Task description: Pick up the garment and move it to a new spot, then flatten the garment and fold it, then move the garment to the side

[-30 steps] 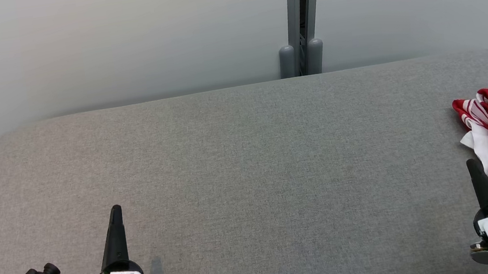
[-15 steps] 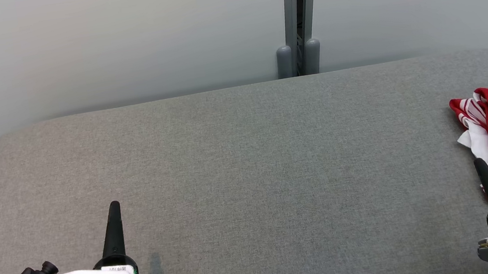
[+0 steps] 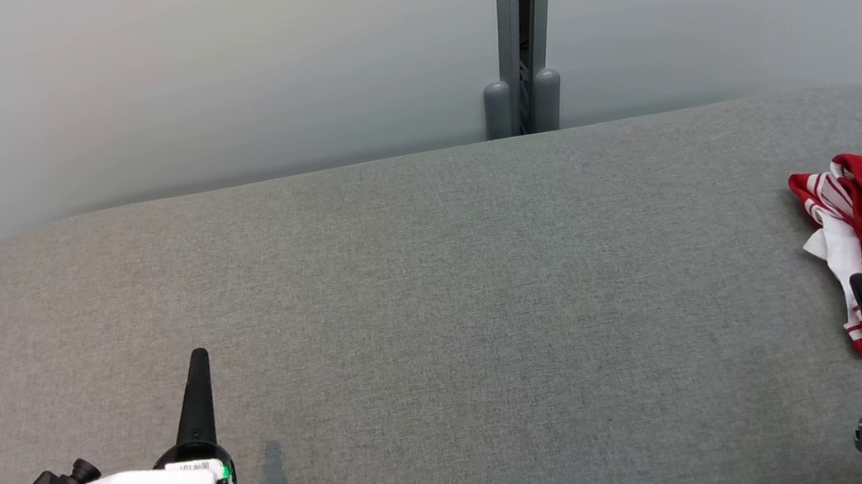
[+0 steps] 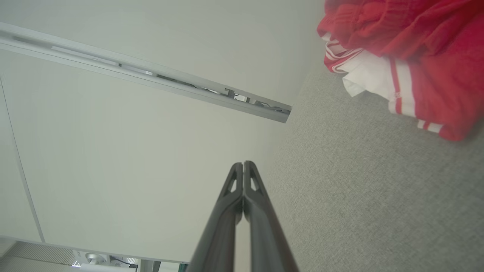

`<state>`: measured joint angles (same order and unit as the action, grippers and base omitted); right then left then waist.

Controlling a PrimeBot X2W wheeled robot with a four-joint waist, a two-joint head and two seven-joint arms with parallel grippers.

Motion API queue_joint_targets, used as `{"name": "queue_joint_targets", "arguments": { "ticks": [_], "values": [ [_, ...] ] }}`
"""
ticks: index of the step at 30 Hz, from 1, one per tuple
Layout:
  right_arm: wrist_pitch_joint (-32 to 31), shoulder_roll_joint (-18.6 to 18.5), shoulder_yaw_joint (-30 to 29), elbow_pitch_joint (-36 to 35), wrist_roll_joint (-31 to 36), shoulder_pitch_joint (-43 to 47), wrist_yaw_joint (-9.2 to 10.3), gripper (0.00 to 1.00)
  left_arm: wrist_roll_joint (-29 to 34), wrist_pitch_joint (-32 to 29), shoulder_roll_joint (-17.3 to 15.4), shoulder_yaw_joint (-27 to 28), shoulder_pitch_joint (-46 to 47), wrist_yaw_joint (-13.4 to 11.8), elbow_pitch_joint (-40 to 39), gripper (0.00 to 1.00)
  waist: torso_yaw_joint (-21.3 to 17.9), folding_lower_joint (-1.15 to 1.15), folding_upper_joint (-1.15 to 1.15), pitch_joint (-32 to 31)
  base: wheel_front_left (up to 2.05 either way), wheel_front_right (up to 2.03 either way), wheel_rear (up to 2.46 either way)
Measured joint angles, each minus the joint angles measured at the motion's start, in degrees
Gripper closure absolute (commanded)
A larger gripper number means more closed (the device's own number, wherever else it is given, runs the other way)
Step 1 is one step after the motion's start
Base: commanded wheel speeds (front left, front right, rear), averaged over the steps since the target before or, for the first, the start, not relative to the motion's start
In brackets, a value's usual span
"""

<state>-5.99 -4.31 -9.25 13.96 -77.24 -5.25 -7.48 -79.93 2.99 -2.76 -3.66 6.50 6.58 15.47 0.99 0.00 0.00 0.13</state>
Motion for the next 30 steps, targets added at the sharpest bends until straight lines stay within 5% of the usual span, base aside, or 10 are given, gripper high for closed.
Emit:
{"name": "queue_joint_targets", "arguments": {
  "ticks": [30],
  "values": [
    [-4.35, -0.16, -3.64, 0.09, -13.60, -0.12, 0.00, 1.00, -11.61, -2.43, -0.03, 0.43, 2.27, 0.65, 1.38, 1.00, -0.83, 0.00, 0.00, -0.02, 0.00, 0.00, 0.00]
  ]
}}
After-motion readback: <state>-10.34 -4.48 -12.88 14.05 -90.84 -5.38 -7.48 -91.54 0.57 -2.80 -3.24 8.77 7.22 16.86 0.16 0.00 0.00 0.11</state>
